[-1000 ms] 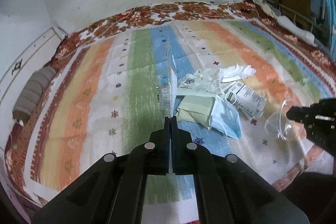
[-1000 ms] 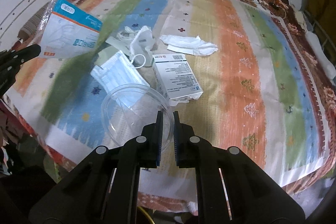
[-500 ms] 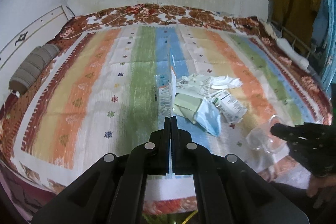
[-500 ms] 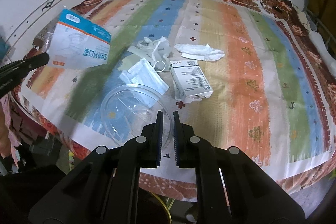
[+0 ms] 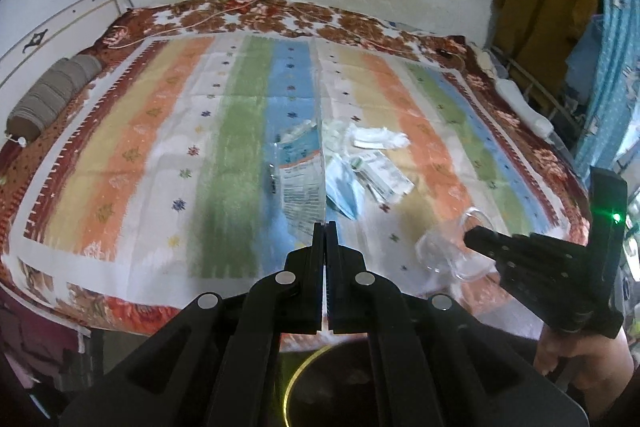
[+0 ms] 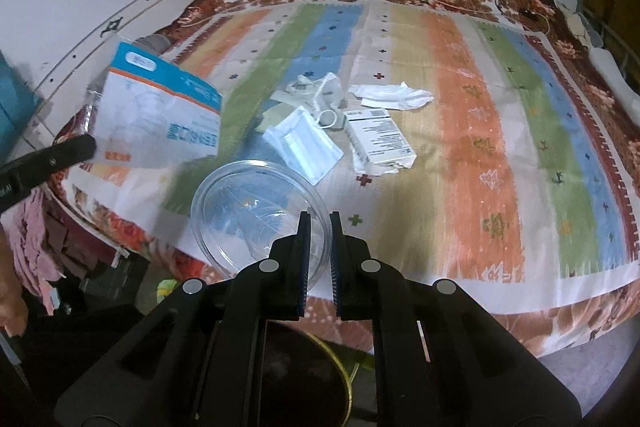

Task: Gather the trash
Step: 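Lift the packet and the clear cup and carry them toward the bin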

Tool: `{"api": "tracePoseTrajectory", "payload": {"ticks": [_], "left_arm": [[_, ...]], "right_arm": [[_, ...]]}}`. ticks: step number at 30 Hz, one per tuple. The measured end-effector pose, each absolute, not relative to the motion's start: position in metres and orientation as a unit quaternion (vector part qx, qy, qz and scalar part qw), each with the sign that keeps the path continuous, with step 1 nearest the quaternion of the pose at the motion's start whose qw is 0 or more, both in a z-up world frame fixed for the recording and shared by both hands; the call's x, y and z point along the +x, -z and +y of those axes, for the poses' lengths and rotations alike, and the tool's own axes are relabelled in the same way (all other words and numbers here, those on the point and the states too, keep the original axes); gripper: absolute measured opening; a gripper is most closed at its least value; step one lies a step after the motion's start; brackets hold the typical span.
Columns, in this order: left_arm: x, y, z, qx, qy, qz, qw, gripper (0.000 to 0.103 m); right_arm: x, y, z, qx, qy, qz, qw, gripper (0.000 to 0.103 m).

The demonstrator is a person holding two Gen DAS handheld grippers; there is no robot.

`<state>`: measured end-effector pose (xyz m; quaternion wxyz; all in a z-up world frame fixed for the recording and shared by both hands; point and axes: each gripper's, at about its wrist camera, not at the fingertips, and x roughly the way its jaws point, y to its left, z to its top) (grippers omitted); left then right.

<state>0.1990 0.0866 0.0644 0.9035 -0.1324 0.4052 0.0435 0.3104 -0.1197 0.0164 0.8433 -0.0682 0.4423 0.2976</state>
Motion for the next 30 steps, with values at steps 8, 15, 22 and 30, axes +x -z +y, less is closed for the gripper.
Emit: {"api": "tracePoseTrajectory", "payload": {"ticks": [8, 15, 22, 30], "left_arm": [[0.166, -0.068, 0.071, -0.149, -0.014, 0.393, 0.907, 0.000], [0.139, -0.066, 0.057, -0.159, 0.012, 0.383, 0.910, 0.000], [0.118, -0.065, 0.043, -0.167, 0.041, 0.373, 0.912, 0.000], [0.097, -0.059, 0.035, -0.176, 0.057, 0.370, 0.911, 0.000]], "right_arm": [[0.278, -0.023, -0.127, -0.077, -0.301, 0.421, 0.852, 0.008], [0.262, -0.023, -0.137, -0.060, -0.311, 0.422, 0.849, 0.008], [0.240, -0.021, -0.144, -0.055, -0.323, 0.421, 0.846, 0.008], [0.217, -0.015, -0.155, -0.055, -0.326, 0.419, 0.846, 0.008]]}}
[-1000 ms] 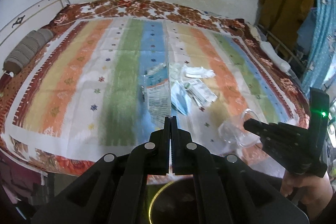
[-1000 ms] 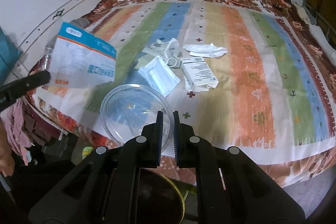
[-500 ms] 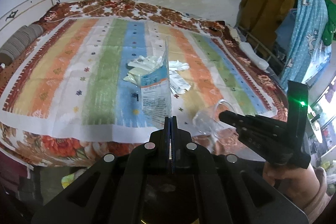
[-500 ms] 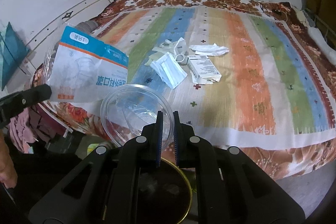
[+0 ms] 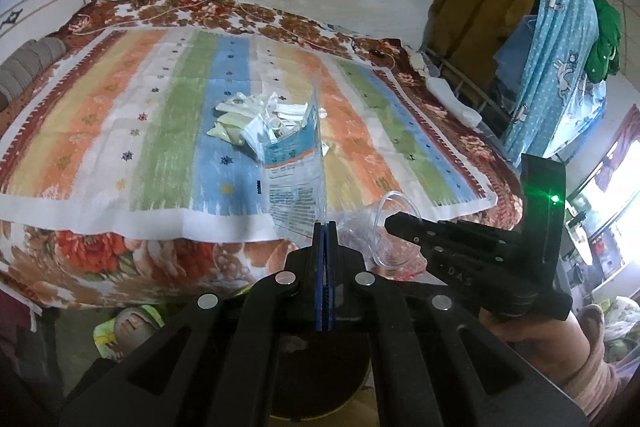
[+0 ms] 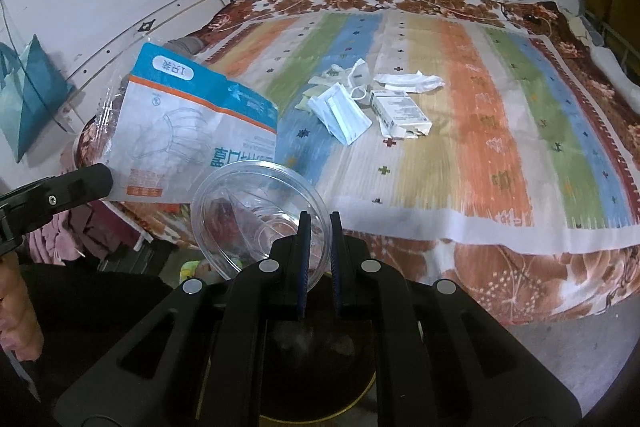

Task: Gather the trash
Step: 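Lift the packet and the clear cup and carry them toward the bin, then open left tool to drop the packet into the bin while right tool releases the clear cup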

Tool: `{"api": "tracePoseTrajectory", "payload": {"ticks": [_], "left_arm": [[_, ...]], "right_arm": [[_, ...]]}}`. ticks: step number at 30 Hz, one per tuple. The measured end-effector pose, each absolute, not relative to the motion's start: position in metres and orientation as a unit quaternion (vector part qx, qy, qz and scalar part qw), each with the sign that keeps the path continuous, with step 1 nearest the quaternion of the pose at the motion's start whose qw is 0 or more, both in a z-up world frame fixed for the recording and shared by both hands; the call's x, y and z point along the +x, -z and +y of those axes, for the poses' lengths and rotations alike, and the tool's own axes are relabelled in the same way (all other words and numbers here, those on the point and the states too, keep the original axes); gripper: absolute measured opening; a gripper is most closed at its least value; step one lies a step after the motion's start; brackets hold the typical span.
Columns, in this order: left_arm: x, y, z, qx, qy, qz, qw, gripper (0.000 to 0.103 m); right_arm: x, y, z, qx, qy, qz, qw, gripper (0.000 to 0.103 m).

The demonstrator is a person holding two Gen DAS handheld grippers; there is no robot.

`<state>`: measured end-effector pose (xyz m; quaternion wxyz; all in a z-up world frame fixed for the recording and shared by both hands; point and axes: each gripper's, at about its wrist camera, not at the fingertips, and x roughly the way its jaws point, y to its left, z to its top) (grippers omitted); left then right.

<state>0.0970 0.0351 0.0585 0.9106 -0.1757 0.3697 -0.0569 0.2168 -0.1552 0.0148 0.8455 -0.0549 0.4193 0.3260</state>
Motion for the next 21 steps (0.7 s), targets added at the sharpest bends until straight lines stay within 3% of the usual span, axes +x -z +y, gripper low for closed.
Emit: {"api": "tracePoseTrajectory", "payload": {"ticks": [21], "left_arm": [[0.034, -0.029, 0.015, -0.213, 0.093, 0.366, 0.901, 0.000]], "right_arm": [[0.173, 0.022, -0.175, -0.059, -0.323, 0.453, 0.829, 0.008]]}}
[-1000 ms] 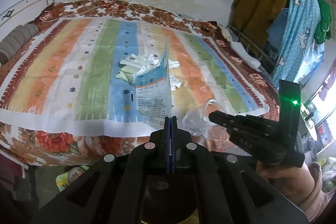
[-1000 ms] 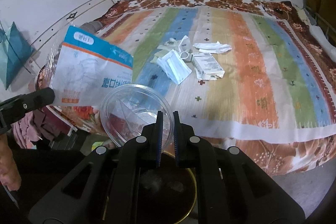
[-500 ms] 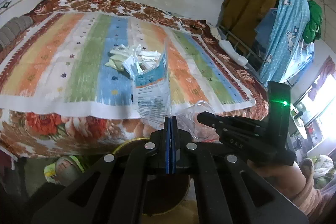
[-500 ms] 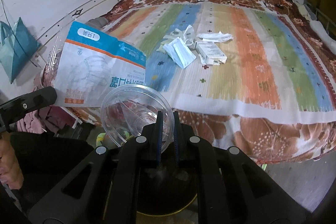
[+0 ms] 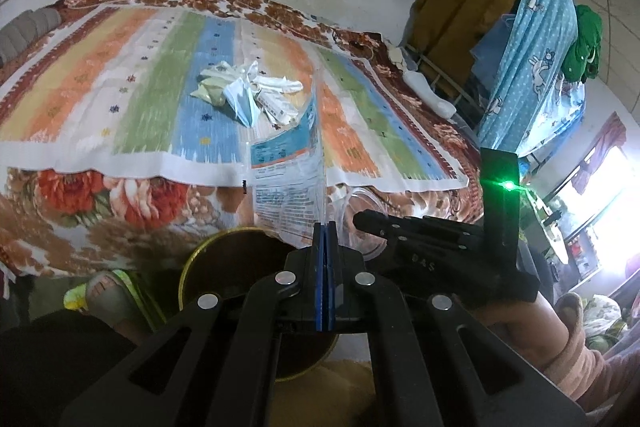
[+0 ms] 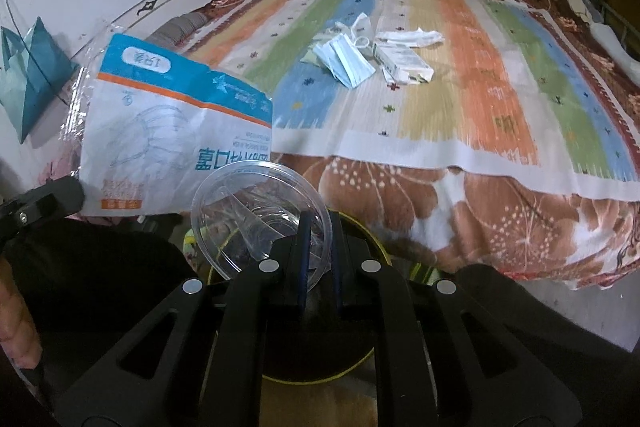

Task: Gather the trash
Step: 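Open left tool to drop the packet into the bin while right tool releases the clear cup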

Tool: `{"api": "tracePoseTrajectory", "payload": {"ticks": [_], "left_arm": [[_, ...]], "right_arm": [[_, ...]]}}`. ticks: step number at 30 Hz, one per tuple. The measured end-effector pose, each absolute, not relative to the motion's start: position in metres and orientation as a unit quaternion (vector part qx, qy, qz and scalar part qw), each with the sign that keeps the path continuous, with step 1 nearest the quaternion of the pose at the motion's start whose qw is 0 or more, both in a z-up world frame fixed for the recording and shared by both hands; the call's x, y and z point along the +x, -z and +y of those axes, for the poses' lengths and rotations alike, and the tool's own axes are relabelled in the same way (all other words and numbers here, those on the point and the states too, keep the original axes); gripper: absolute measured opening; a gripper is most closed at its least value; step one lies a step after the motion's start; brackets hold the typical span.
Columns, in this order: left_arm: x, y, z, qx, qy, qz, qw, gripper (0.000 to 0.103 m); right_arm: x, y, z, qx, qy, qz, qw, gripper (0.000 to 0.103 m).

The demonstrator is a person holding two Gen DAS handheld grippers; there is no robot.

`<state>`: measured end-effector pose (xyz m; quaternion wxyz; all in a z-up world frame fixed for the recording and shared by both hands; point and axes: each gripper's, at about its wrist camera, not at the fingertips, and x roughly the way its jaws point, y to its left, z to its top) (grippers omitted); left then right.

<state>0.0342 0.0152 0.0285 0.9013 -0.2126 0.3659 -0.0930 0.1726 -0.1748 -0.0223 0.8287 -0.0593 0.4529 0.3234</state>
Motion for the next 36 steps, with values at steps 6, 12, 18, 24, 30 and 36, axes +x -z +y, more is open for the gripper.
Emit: {"api": "tracePoseTrajectory", "payload": {"ticks": [6, 12, 18, 24, 30, 36], "left_arm": [[0.019, -0.014, 0.009, -0.219, 0.094, 0.381, 0.893, 0.000], [0.012, 0.008, 0.007, -0.241, 0.088, 0.409, 0.876, 0.000], [0.022, 0.025, 0.005, -0.246, 0.069, 0.448, 0.857, 0.000], [0.037, 0.049, -0.002, -0.229, 0.041, 0.495, 0.837, 0.000], [0.058, 0.074, 0.000, -0.240, 0.013, 0.534, 0.811, 0.000], [0.078, 0.098, 0.007, -0.291, 0.009, 0.565, 0.772, 0.000]], "right_arm": [[0.168, 0.038, -0.180, -0.056, -0.313, 0.478, 0.819, 0.008], [0.168, 0.055, -0.176, -0.073, -0.293, 0.499, 0.812, 0.008], [0.169, 0.074, -0.170, -0.087, -0.280, 0.521, 0.802, 0.008], [0.173, 0.093, -0.166, -0.088, -0.269, 0.549, 0.787, 0.009], [0.178, 0.107, -0.163, -0.083, -0.261, 0.571, 0.774, 0.010], [0.186, 0.122, -0.161, -0.080, -0.248, 0.590, 0.764, 0.010]]}}
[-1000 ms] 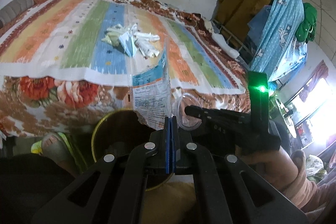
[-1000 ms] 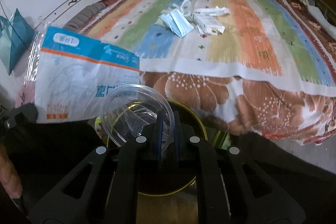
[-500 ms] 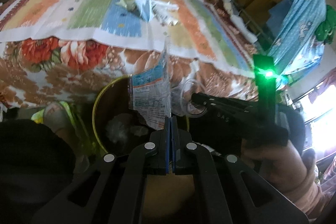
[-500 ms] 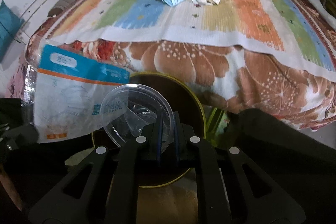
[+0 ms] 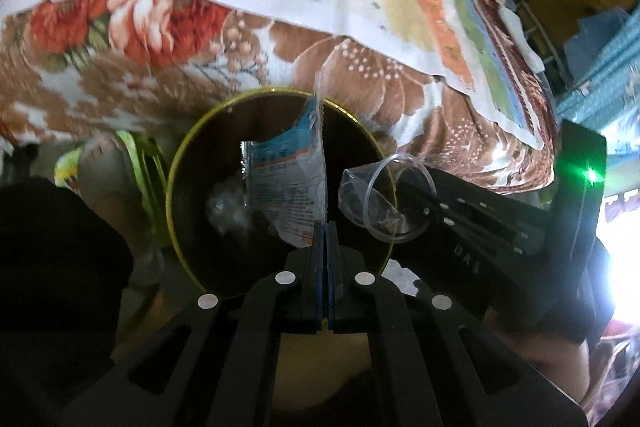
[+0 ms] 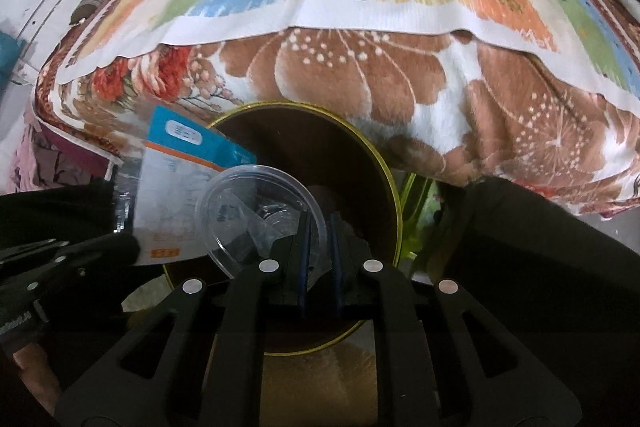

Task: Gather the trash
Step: 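Open left tool to drop the packet into the bin while right tool releases the clear cup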

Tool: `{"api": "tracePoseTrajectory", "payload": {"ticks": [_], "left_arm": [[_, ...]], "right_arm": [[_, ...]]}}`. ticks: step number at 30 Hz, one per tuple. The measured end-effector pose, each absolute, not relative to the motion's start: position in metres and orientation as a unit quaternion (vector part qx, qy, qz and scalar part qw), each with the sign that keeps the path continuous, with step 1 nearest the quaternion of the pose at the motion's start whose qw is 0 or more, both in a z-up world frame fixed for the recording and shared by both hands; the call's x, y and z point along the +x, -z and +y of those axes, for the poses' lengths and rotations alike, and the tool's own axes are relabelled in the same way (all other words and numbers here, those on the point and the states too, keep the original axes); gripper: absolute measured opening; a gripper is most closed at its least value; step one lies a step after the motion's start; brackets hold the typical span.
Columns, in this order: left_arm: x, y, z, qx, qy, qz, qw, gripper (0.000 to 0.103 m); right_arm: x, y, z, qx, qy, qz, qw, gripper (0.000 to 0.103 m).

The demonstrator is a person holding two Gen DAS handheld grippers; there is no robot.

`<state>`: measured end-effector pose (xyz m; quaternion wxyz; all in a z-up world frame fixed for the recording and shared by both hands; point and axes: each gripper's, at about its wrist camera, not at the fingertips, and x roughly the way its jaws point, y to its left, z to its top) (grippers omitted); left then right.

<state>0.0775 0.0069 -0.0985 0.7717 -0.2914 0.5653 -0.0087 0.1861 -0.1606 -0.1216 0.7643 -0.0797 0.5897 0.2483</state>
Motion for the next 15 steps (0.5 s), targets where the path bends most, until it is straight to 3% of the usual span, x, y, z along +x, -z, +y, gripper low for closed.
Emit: {"api": "tracePoseTrajectory", "payload": {"ticks": [3, 5, 7, 8, 15], "left_arm": [[0.087, 0.106, 0.011, -0.306, 0.000, 0.574, 0.759, 0.000], [0.092, 0.111, 0.012, -0.314, 0.001, 0.582, 0.750, 0.002], [0.096, 0.114, 0.015, -0.320, -0.003, 0.586, 0.744, 0.028], [0.096, 0.112, 0.017, -0.319, -0.008, 0.585, 0.745, 0.031], [0.104, 0.090, 0.024, -0.292, -0.012, 0.570, 0.768, 0.034]], "right_arm": [[0.193, 0.130, -0.161, -0.071, -0.239, 0.603, 0.757, 0.011], [0.196, 0.133, -0.161, -0.064, -0.237, 0.608, 0.755, 0.028], [0.197, 0.133, -0.160, -0.067, -0.232, 0.605, 0.758, 0.040], [0.196, 0.132, -0.160, -0.068, -0.233, 0.604, 0.759, 0.040], [0.198, 0.124, -0.161, -0.060, -0.242, 0.596, 0.763, 0.047]]}}
